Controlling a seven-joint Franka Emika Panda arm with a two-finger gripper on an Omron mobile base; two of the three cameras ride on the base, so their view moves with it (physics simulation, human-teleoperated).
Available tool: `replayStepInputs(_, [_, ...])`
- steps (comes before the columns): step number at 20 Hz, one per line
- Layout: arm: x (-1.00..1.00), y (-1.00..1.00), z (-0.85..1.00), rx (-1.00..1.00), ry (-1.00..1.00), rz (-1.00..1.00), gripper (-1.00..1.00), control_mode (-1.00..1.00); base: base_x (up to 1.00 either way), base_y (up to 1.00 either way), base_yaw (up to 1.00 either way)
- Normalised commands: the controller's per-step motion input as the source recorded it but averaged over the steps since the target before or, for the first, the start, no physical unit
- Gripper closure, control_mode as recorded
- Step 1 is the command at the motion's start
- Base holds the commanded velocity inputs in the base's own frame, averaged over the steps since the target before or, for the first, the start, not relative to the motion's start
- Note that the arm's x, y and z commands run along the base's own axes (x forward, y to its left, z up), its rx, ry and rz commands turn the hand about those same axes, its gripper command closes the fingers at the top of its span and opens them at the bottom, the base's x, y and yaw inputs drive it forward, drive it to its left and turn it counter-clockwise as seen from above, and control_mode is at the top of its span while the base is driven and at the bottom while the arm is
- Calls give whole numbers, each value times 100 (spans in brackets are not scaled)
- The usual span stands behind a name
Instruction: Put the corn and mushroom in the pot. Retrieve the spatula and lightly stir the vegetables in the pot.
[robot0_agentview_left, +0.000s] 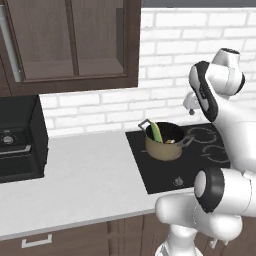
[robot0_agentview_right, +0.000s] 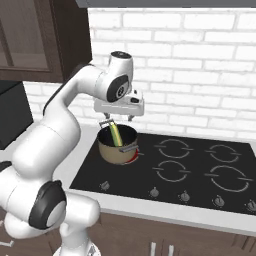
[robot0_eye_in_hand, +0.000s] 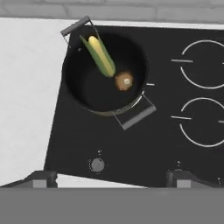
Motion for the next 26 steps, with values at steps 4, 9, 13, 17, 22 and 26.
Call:
replayStepInputs(4, [-76, -1, -35, 0, 3, -20, -100, -100, 0, 0, 0])
replayStepInputs(9, [-24, 0, -4, -1, -4, -6, -100, 100, -31, -16, -8])
replayStepInputs(13, [0, 0, 0, 0, 0, 0, -100, 100, -8, -96, -12])
replayStepInputs(17, [0, 0, 0, 0, 0, 0, -100, 100, 11, -100, -7])
replayStepInputs(22, [0, 0, 0, 0, 0, 0, -100, 100, 28, -100, -1])
replayStepInputs(26, [0, 0, 0, 0, 0, 0, -100, 100, 38, -100, 0])
